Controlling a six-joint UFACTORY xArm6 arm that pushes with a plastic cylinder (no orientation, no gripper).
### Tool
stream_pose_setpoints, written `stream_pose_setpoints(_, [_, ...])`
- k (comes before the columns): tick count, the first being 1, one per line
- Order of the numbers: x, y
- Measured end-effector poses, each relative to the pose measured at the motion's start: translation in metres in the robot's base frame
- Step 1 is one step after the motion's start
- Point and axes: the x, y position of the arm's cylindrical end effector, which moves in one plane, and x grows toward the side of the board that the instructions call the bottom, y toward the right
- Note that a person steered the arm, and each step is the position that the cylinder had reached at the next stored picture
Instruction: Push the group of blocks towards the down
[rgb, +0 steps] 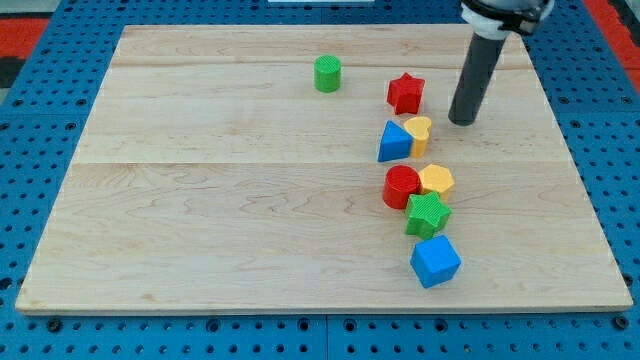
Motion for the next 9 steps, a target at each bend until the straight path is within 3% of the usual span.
stream_pose_setpoints(1, [-0.012,-0.036])
stream_pose_setpoints(2, [0.005,-0.060])
stream_pose_setpoints(4, [0.064,-0.065])
stream_pose_setpoints(9, [0.142,-0.084])
